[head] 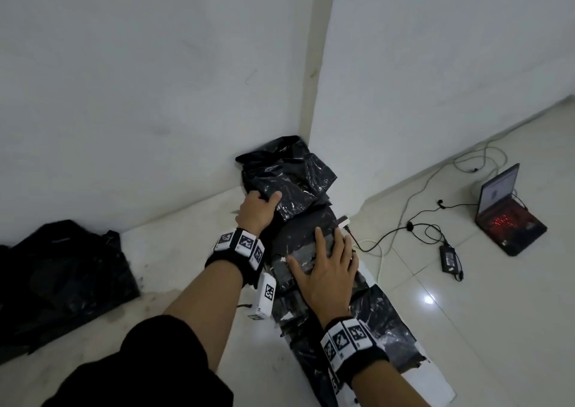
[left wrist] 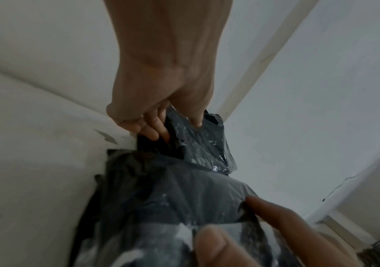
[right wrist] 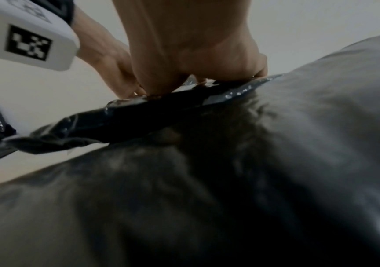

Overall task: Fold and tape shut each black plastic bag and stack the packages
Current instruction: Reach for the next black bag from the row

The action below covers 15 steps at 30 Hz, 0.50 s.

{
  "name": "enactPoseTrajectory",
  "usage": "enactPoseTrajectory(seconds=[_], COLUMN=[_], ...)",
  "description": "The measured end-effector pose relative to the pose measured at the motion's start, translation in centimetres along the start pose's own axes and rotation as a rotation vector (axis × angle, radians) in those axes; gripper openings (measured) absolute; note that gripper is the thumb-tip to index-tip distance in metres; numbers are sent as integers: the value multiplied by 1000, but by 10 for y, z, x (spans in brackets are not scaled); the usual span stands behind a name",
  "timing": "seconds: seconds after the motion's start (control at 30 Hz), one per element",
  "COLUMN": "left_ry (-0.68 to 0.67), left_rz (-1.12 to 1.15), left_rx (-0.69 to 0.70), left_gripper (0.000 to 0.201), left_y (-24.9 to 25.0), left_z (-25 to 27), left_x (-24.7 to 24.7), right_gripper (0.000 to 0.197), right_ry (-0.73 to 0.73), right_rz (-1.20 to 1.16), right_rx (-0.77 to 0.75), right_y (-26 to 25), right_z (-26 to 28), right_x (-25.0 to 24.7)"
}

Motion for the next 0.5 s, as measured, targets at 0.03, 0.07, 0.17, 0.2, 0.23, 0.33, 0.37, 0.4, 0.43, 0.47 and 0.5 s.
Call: enactPoseTrajectory(seconds=[0.03, 0.07, 0.17, 0.2, 0.23, 0.33, 0.37, 0.4, 0.43, 0.47, 0.5], left_ry=[8, 24, 113, 146, 171, 230, 246, 260, 267, 275, 289], left_rz=[26, 66, 130, 159, 202, 385, 426, 458, 487, 508, 519], left_rx=[-16, -30, -32, -22, -4, 72, 87, 103, 111, 120, 126], left_gripper=[75, 71, 58, 54, 47, 23, 21, 20, 20, 20, 20], left_y=[2, 5, 10, 11, 12, 21, 21, 17, 11, 3, -7], left_z=[-4, -7, -11, -11, -8, 12, 19, 28, 37, 49, 61], left_x=[5, 8, 10, 7, 3, -21, -32, -43, -54, -66, -77], right_gripper=[88, 88, 88, 88, 88, 89, 90, 90, 90, 89, 89], right_ry=[5, 6, 1, 0, 3, 2, -1, -4, -5, -5, -4], right_rz=[6, 11, 8, 4, 1, -2, -6, -9, -11, -12, -12], right_rx=[2, 2, -2, -2, -2, -8, -8, -9, -10, -12, -15], right_y=[0, 0, 1, 1, 0, -1, -1, -1, -1, -1, -1], right_z=[0, 0, 0, 0, 0, 1, 1, 1, 1, 2, 1], right_x=[1, 2, 3, 4, 3, 0, 0, 0, -1, -1, -1])
Point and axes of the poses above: each hand's wrist, its own z-axis away from the middle knuckle, its own x-axis out of the palm, y = z × x, the point moved 2 cm from there along -z, towards the middle knuckle, and after that the axes turned 4 degrees about x, right-handed, at the moved point
